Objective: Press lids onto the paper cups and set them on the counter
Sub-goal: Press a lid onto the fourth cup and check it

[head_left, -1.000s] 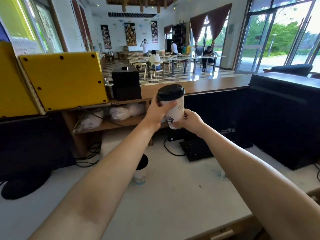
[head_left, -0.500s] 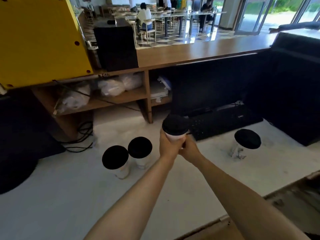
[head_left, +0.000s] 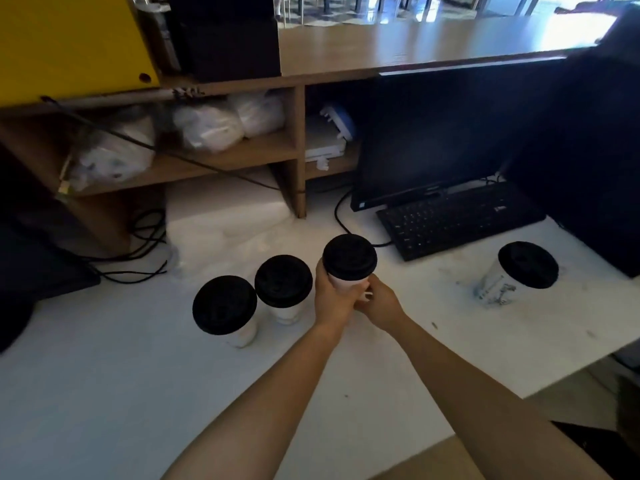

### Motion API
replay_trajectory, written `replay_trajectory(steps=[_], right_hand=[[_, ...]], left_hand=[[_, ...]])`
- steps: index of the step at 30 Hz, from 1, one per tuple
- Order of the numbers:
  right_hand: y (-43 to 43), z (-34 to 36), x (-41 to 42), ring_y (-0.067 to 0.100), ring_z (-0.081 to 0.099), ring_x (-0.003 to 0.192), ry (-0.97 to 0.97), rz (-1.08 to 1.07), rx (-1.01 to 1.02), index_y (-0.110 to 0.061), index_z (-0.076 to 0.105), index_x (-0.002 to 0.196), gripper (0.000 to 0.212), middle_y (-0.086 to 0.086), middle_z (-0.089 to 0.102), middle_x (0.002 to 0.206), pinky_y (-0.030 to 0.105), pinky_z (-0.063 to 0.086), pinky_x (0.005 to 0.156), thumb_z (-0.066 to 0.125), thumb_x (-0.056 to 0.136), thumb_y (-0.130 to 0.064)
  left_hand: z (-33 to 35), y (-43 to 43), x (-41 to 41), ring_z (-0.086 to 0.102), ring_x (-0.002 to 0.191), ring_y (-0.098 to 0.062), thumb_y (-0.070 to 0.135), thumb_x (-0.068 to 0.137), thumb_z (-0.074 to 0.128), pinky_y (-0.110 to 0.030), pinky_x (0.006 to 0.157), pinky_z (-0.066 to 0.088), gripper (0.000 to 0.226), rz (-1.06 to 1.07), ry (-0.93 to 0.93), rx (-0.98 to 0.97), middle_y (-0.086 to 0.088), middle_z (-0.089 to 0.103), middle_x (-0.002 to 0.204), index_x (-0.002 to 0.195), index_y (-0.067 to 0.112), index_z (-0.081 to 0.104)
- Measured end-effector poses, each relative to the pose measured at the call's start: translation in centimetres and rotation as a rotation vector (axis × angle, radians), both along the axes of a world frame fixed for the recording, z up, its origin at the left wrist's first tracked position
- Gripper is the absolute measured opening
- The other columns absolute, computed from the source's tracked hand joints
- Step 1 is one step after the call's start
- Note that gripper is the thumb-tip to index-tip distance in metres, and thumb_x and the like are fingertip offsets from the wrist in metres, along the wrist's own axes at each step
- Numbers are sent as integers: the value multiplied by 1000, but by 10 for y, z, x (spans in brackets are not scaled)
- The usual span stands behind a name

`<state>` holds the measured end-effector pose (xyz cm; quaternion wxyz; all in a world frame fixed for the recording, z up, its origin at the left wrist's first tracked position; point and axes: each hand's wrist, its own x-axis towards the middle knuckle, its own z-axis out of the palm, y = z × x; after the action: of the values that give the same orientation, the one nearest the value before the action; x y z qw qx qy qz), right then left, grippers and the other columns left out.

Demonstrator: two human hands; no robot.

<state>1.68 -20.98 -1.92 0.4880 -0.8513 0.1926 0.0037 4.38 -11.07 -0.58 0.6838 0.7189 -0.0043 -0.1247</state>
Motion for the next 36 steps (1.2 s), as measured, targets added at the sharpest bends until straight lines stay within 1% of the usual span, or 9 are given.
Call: replay_trajectory(steps=[7,12,19,23,25,27,30,33,36], right_hand=[[-2,-4,-2,14,54,90,-45,2,94,-5,51,125,49,7,59,109,0,43,57,69,79,-2],[-16,0,-2,18,57,99,2,102,72,-7,49,127,53,11,61,120,15,43,74,72,79,-11],[-68,-3,-50,22,55,112,70,113,184,-9,45,133,56,10,54,130,27,44,93,69,83,-13],[-119,-8,-97,23,59,99,78,-142,295,-6,53,119,40,14,61,115,22,42,84,69,82,-8],[-145,-9,-117,24,59,97,96,-269,288,-5,52,117,38,13,61,108,25,41,81,69,83,-10],[-170,-10,-133,29,58,100,98,-375,211,-3,50,115,39,11,57,105,27,39,78,69,83,-13],[-205,-4,-145,30,54,98,47,-498,18,1,45,117,47,19,47,118,35,44,80,71,81,-14],[-235,7,-138,31,48,115,-47,-434,-58,2,36,132,71,18,39,134,40,44,97,77,75,-13],[-253,15,-123,15,45,115,-181,-269,32,-9,32,136,81,3,43,130,12,40,93,80,71,-9]], left_hand=[[-12,-3,-6,40,133,-17,15,71,79,-42,109,37,89,-1,-50,56,-1,41,144,143,22,27],[-7,-10,-13,43,131,-19,10,74,77,-39,108,39,85,50,-26,50,-2,43,143,143,20,28],[-1,-49,-54,50,117,-32,5,89,56,-35,95,41,55,373,659,-171,-18,48,135,140,2,35],[14,-105,-84,48,116,-26,-1,87,54,-31,93,40,55,153,712,-205,-16,47,134,140,2,37],[23,-135,-87,48,113,-22,2,87,55,-31,95,39,60,-10,608,-88,-11,46,135,142,8,33],[26,-162,-84,41,127,-22,3,87,56,-28,100,35,65,-179,477,18,-7,37,146,145,13,28],[32,-194,-75,28,138,-19,0,85,60,-25,99,32,79,-382,340,76,-2,24,155,149,20,18],[38,-217,-64,19,143,-18,-3,80,64,-32,107,29,92,-576,241,108,2,18,157,150,24,10],[41,-229,-55,26,141,-18,-8,76,65,-39,115,27,89,-678,232,43,1,32,151,147,23,22]])
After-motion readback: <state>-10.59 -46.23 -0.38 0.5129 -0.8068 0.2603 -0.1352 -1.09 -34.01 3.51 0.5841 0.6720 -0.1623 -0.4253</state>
